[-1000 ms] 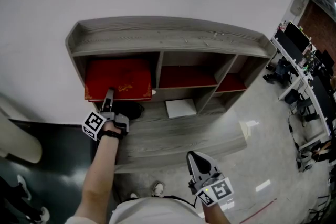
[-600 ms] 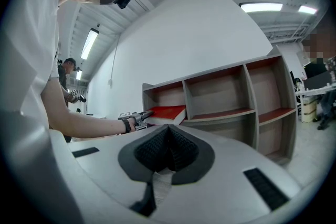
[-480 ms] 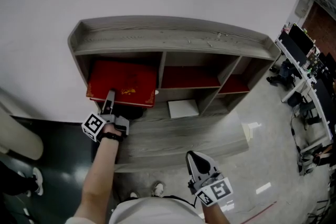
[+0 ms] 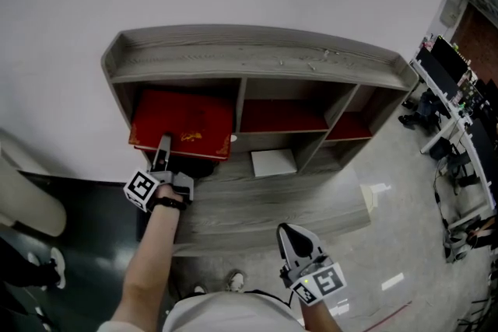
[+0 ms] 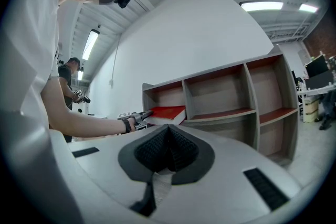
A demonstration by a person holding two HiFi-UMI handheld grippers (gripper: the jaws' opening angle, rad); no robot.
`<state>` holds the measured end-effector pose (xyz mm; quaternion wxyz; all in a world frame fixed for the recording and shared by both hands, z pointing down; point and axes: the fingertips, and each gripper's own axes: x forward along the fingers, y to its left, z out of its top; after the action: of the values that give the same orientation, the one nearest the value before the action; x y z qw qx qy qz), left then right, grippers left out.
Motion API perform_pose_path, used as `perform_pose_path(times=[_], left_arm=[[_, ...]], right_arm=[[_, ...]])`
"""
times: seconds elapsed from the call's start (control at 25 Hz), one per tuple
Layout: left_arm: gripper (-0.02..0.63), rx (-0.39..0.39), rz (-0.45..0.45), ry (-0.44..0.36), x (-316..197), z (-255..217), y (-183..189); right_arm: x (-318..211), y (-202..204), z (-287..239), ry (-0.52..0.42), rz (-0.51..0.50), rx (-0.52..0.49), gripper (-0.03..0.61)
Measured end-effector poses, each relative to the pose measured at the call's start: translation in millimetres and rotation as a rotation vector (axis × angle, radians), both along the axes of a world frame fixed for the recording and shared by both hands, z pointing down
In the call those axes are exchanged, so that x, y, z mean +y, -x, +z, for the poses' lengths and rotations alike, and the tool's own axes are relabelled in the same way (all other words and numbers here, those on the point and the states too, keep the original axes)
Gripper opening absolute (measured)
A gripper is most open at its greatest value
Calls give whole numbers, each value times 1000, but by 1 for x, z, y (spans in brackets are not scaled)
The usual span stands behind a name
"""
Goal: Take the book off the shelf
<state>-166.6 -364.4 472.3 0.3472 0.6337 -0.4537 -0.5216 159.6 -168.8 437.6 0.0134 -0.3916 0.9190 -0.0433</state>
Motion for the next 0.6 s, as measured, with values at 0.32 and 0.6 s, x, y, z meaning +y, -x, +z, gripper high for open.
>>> perform_pose_path(times=[0.32,0.6], left_arm=[[250,-31,-53,-49,4,-17,4],[243,-64,-76,-95,17,-33,10]], right_arm=[[-4,-10,-3,-16,12,-12,23],[-5,-6,-6,-32,-15,-28,23]])
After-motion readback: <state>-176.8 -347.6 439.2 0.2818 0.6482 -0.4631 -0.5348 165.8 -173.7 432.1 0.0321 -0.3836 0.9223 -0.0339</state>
